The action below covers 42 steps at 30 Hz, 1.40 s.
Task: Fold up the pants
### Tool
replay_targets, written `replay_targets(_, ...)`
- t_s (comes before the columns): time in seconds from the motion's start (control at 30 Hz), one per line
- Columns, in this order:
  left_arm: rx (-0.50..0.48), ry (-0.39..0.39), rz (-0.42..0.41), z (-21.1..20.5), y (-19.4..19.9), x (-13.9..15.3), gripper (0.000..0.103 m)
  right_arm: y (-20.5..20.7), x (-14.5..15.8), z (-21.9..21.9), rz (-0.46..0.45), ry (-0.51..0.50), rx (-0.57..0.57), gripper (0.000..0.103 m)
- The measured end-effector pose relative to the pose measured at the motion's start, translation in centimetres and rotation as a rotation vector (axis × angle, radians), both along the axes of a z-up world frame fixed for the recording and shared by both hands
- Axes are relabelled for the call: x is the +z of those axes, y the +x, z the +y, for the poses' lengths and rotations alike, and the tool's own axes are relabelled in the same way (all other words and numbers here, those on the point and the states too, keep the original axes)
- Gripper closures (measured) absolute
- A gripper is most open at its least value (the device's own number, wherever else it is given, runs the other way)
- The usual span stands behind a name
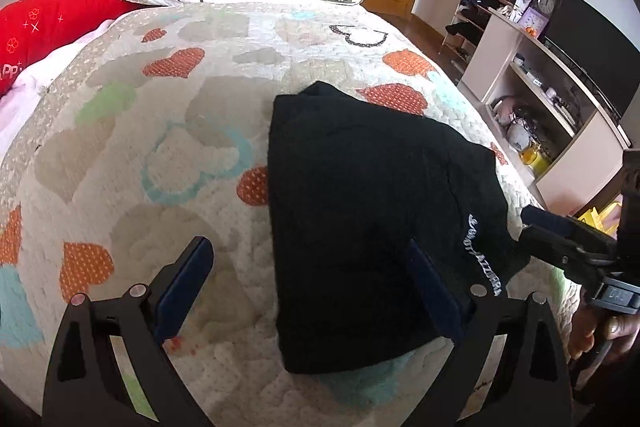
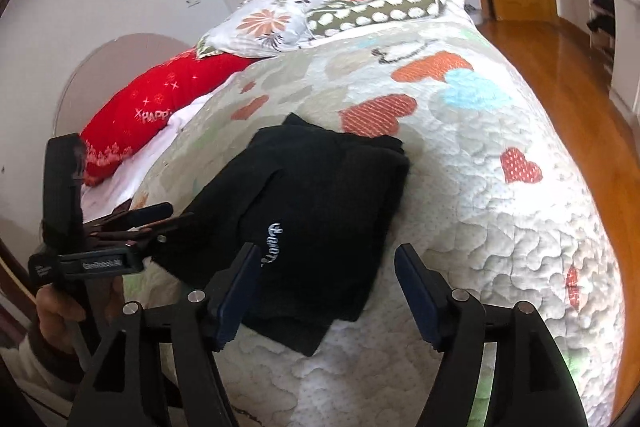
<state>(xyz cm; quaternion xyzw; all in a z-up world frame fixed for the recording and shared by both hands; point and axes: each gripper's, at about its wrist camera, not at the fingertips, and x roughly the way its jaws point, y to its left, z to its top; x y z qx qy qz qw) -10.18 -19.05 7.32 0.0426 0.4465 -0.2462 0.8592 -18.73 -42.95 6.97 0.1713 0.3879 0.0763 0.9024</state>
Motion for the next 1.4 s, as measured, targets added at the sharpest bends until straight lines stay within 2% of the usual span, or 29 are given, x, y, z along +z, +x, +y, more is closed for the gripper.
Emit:
replay_targets(0.13,0.011,0.006,0.02,0.4,1.3,-0.3,0.006,0.9,-1.2,-0.5,0.024,0.075,-0.012,0.026)
replay_targets(0.3,0.002,-0.046,0.068,0.9,2.8,-0.6,0.006,1.7,-1.9,-0.3,0.023,0.108,0.028,0.02)
replay_targets(0.47,-0.034,-0.157,0.207,1.1,5.0,-2.2,0.004,2.8,-3.3,-0.7,0.043,0.159,0.033,0.019)
replay_targets(0.57,-0.032,-0.175,0.248,0.9,5.9,-3.1,0.004,3.3,-3.8,-1.1,0.024,0.193,0.04,0.016)
replay_targets(0.73,-0.049,-0.164,0.229,-0.4,6.3,-3.3,0.0,4.6,-4.2,-1.6,0.016,0.256,0.047,0.012)
replay_targets(0.83,-0.059,-0.163,0.23,-0.8,6.7,-3.4,0.0,5.4,-4.3,-1.0,0.02,0.252,0.061,0.012)
replay_targets(0.87,-0.059,-0.164,0.232,-0.8,6.7,-3.4,0.0,5.8,-4.4,-0.8,0.024,0.244,0.06,0.016)
replay_targets(0.97,-0.053,-0.158,0.231,-0.8,6.8,-3.4,0.0,6.5,-4.5,-0.2,0.033,0.2,0.038,0.047)
replay_targets(1.0,-0.047,-0.154,0.227,-0.8,6.7,-3.4,0.001,6.5,-4.6,-0.2,0.036,0.2,0.028,0.05)
replay_targets(1.03,-0.048,-0.148,0.217,-0.8,6.5,-3.2,0.007,6.4,-4.6,-0.2,0.03,0.208,0.022,0.052)
replay_targets(1.13,-0.082,-0.171,0.211,-1.1,5.7,-2.5,0.039,6.0,-4.0,-0.1,0.019,0.205,0.016,0.059)
replay_targets(1.23,-0.098,-0.131,0.153,-1.4,4.9,-1.3,0.049,5.8,-2.4,0.0,-0.01,0.198,0.033,0.063)
replay_targets(1.33,-0.089,-0.141,0.153,-0.8,5.1,-0.6,0.061,5.9,-0.6,0.9,-0.041,0.17,0.064,0.064)
replay_targets(1.4,-0.08,-0.146,0.144,-0.2,5.3,0.2,0.064,6.3,0.3,1.6,-0.055,0.147,0.08,0.065)
